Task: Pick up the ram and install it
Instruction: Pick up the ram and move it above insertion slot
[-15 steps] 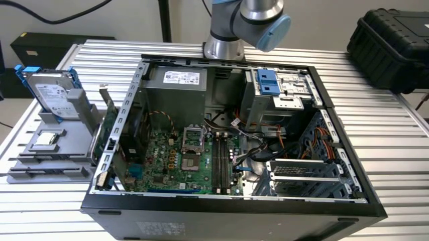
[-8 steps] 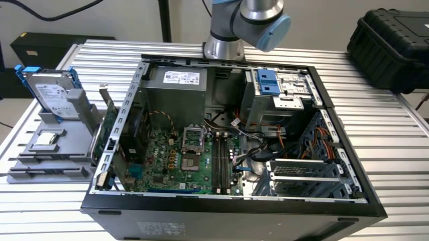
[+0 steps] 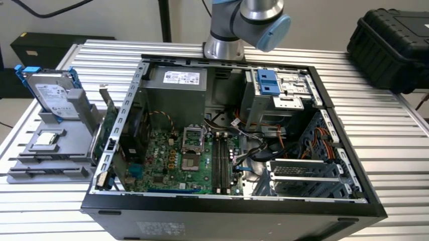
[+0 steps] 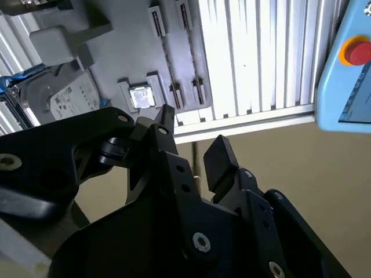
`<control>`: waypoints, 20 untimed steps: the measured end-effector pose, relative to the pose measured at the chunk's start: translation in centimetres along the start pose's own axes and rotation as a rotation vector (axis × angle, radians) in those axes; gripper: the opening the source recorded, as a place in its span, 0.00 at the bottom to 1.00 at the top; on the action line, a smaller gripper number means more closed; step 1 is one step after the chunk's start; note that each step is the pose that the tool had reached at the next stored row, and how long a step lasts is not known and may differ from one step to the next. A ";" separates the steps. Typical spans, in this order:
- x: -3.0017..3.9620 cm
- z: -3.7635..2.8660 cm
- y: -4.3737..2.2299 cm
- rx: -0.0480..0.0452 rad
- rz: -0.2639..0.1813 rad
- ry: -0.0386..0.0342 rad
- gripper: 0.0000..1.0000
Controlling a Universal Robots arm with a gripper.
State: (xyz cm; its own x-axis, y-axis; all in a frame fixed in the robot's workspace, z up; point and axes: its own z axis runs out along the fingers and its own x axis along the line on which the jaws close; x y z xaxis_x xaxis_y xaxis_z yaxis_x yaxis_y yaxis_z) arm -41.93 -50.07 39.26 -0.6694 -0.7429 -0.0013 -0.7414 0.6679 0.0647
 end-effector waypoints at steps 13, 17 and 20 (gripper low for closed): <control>0.00 0.00 0.00 -0.0001 -0.118 0.0076 1.00; 0.00 0.00 0.00 -0.0002 -0.151 0.0097 1.00; 0.00 0.00 0.01 -0.0002 -0.175 0.0113 1.00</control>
State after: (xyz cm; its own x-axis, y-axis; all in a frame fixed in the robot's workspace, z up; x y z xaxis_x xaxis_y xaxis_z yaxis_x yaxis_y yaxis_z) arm -41.93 -50.07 39.26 -0.5298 -0.8481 -0.0014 -0.8464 0.5287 0.0647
